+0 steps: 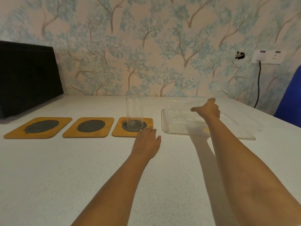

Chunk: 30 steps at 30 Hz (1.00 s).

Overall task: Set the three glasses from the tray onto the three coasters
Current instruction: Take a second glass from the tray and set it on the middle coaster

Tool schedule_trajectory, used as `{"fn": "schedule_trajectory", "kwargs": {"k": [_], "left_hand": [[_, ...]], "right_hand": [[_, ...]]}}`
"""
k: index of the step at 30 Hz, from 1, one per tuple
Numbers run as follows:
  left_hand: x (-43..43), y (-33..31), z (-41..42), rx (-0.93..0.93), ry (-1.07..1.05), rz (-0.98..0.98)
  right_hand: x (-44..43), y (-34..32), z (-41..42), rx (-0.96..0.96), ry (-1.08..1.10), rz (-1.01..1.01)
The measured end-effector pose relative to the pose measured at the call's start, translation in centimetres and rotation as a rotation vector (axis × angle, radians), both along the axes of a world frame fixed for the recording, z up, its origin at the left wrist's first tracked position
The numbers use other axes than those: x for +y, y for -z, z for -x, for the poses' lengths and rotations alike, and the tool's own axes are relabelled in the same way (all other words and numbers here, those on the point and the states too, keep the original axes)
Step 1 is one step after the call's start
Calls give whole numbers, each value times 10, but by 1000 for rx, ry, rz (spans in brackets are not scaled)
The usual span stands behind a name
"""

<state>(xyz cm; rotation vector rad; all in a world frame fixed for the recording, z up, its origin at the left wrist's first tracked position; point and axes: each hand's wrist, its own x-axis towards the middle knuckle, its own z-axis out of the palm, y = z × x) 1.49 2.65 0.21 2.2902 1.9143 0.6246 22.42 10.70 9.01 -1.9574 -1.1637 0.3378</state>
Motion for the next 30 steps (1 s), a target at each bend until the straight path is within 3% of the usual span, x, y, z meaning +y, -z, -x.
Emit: {"fn": "schedule_trajectory", "kwargs": {"k": [7,11,13,19,22,30], "left_hand": [[-8,0,2,-51,-8,-12],[-14,0,4,-82,-14,6],[-18,0,8,-90,-14,5],[-32,0,26,-86,-32,-18],[-40,1,39,-86,-37,-15],[-61,1,90,-68,-88,15]], "right_hand": [[-12,-16,-1,317,25,-411],[-21,-28,6,490,50,-538],[-27,-37,9,669,54,-557],[-52,-47,25,1238,-127,-488],[-61,-47,34,1427,-201,-419],[-83,-54,68,1449,-416,-213]]}}
